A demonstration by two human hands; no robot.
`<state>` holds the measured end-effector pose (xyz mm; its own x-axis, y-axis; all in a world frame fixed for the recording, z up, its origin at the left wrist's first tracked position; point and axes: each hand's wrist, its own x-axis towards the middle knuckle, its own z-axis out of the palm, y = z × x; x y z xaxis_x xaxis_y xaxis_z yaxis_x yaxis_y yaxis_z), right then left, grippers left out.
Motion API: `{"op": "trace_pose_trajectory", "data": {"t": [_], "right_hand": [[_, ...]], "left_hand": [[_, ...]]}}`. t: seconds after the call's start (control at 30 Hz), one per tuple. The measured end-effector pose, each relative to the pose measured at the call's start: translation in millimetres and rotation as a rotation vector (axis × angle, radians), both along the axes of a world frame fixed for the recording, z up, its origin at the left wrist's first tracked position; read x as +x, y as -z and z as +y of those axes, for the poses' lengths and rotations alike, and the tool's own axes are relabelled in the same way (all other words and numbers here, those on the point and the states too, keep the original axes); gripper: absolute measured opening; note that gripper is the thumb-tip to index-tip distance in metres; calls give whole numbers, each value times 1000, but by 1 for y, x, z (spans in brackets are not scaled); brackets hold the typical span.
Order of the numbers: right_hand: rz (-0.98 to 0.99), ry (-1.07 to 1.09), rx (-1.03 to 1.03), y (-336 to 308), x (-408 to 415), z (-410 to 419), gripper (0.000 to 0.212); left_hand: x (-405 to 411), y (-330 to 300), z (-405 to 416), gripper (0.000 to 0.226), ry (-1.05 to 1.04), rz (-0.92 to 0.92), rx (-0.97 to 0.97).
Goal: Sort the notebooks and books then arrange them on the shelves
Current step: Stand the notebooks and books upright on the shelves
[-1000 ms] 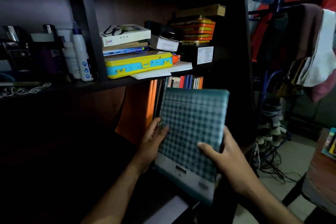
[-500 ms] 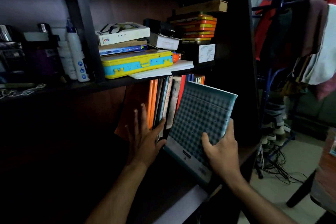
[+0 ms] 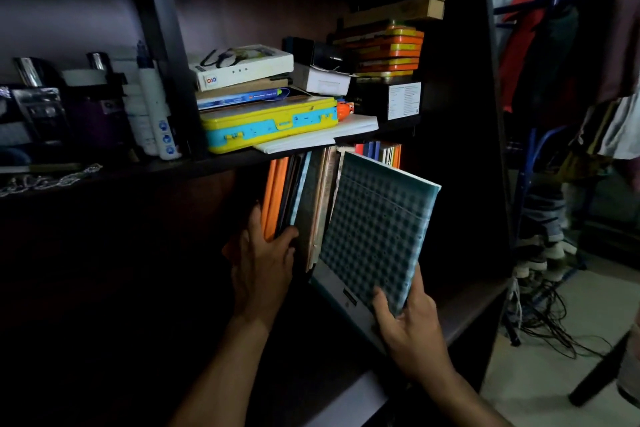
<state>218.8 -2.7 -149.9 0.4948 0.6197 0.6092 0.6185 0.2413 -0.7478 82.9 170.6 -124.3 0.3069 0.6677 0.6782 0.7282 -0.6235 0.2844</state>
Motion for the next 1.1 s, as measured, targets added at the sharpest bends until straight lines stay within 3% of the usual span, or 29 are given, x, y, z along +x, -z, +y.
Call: {"op": "trace_pose_trajectory", "data": {"t": [0.13, 0.3, 0.5, 0.6, 0.67, 0.73, 0.8, 0.9, 1.03, 1.1], "right_hand": [[-30, -71, 22, -2, -3, -1, 56], [-45, -170, -62, -22, -3, 5, 74], [-42, -180, -118, -32, 2, 22, 54], [-35, -123, -130, -29, 1, 46, 55], [-58, -103, -159, -25, -7, 62, 61], [-49, -117, -188, -23, -15, 79, 67], [-61, -149, -169, -20, -21, 97, 66], [-48, -134, -123, -16, -26, 120, 59], [-11, -53, -103, -11, -26, 127, 45], [-24, -29, -69, -6, -24, 126, 46]], "left_hand": [[-5, -2, 2, 36, -10, -7, -20], [-5, -2, 5, 40, -12, -31, -56], [-7, -2, 5, 41, -18, 15, -87], [-8, -4, 7, 43, -17, -13, -163], [-9, -4, 2, 60, 36, -10, -84], [-10, -2, -4, 93, 71, 28, -6], [-9, -4, -4, 117, 68, -55, -8], [-6, 6, 11, 116, 112, -318, 72], [-9, 13, 18, 97, 295, -910, -520], [-9, 14, 22, 110, 170, -906, -728]]}}
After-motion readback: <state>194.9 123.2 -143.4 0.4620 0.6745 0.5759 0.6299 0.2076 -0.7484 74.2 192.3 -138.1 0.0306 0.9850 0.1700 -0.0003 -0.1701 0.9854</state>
